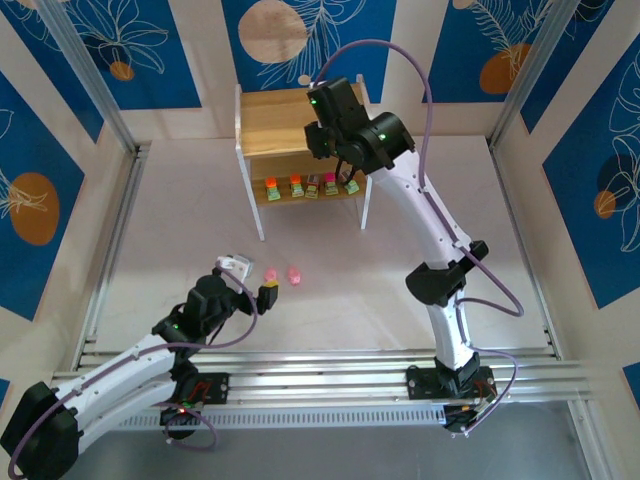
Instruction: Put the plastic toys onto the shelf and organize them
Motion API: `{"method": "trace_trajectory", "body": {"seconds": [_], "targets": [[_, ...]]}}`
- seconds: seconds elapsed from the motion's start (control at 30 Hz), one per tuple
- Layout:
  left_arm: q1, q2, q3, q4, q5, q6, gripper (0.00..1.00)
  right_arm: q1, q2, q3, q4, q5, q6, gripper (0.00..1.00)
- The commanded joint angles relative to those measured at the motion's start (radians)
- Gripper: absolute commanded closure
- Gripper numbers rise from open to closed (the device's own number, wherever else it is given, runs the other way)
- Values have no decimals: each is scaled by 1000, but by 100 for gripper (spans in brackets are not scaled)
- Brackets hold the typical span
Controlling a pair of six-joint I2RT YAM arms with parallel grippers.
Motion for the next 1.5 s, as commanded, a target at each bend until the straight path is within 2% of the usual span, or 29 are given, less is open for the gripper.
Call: {"method": "trace_trajectory", "body": {"seconds": [0.0,0.87,1.03,1.47], "targets": [[11,-2,20,23,15,17,0,-4,15,30,23,-7,-18,69],[10,-7,20,15,-1,16,0,-32,63,41,46,11,-33,65],[10,-7,21,16,-1,16,0,-34,64,47,49,10,-39,58],[10,-9,20,17,-5,15,0,-26,23,68,53,11,-47,54]]}}
